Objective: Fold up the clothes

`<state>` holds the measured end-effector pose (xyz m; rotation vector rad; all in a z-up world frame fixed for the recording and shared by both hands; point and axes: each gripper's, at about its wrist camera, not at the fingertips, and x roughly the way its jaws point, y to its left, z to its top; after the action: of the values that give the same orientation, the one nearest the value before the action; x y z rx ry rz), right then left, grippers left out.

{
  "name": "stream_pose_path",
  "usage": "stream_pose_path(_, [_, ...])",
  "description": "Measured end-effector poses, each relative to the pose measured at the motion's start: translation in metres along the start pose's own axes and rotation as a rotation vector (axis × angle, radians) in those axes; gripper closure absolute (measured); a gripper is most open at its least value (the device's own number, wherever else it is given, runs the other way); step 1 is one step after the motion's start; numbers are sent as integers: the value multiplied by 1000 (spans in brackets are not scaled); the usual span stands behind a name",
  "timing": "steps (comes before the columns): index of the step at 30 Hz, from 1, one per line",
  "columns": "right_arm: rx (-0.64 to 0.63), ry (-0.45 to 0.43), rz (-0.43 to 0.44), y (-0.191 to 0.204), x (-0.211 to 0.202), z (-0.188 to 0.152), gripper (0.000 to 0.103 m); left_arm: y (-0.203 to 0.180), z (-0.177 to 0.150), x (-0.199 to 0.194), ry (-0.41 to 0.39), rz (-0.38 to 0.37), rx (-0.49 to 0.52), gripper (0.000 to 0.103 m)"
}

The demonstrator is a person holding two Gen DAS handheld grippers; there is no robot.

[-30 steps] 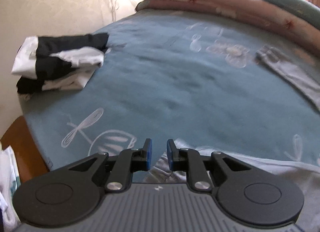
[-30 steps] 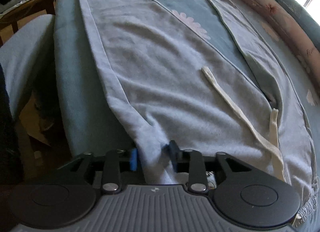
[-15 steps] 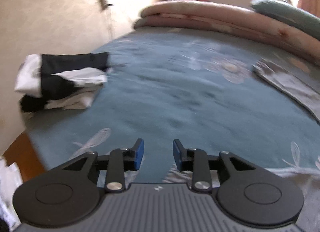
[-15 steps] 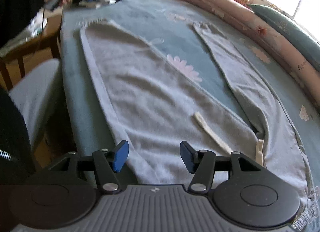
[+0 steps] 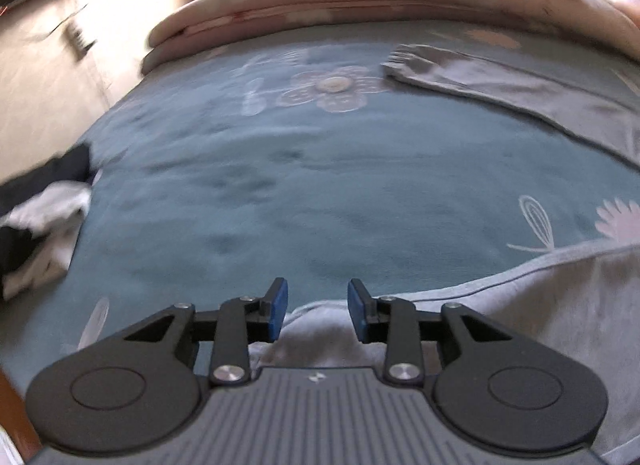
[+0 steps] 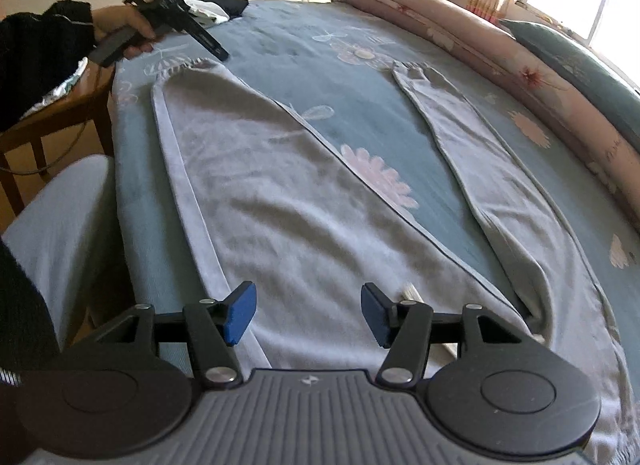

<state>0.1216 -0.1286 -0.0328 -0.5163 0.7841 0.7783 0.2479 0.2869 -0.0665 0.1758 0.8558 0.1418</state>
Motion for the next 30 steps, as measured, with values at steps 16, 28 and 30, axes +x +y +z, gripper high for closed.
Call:
stream_pose_path(16, [-71, -53, 143, 5, 58, 92, 41, -6, -48, -34, -86, -227, 146, 47])
stream_pose_path(28, [-50, -104, 311, 0, 200, 242, 61, -7, -98, -36, -47, -402, 154, 39])
stream_pose_path(30, [-69, -91, 324, 7, 226, 254, 61, -5, -102, -35, -43, -411, 141, 39])
